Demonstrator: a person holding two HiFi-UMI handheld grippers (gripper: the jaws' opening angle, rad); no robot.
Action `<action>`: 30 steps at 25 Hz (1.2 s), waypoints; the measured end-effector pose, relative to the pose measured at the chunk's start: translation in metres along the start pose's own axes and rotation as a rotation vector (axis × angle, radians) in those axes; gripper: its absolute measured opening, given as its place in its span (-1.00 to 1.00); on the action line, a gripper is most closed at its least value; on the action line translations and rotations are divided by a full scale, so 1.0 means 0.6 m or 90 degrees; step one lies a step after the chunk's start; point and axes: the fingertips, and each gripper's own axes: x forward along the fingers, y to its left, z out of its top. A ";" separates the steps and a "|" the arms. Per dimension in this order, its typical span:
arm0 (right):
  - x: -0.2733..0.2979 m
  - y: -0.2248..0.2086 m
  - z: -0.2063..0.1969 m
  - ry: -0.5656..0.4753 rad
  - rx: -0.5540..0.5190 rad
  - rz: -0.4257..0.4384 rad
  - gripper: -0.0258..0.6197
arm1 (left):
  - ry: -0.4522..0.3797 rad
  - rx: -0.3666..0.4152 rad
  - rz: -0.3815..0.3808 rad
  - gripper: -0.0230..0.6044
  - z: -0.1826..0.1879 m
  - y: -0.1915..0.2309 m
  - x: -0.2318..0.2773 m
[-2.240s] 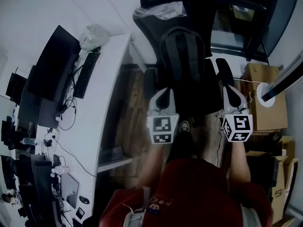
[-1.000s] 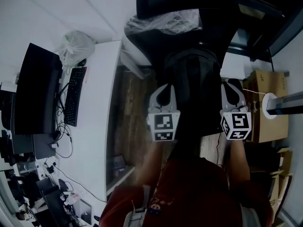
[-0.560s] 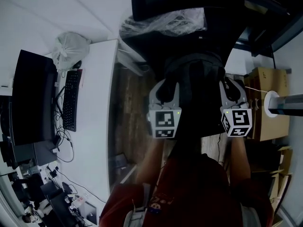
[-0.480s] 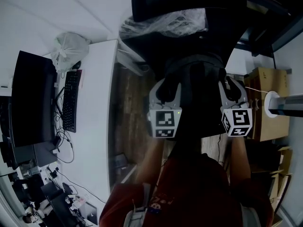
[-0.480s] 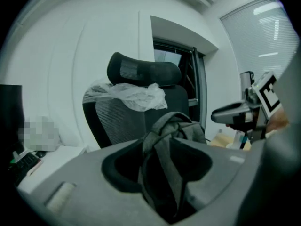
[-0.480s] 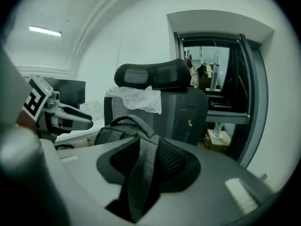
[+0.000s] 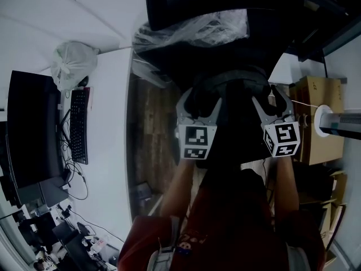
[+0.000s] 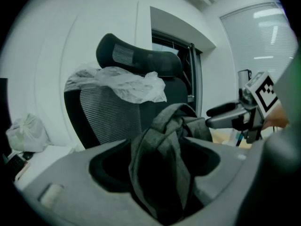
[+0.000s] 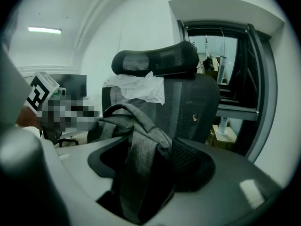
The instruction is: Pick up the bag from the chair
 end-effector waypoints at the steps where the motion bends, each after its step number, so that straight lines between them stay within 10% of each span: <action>1: 0.007 0.000 -0.001 0.004 -0.002 0.003 -0.04 | 0.002 -0.001 -0.002 0.13 -0.002 0.001 0.006; 16: 0.086 -0.043 -0.032 0.050 -0.036 0.109 0.13 | 0.042 -0.037 0.026 0.31 -0.025 0.001 0.089; 30: 0.131 -0.051 -0.037 0.018 -0.051 0.232 -0.18 | 0.072 -0.070 0.119 -0.07 -0.034 -0.006 0.114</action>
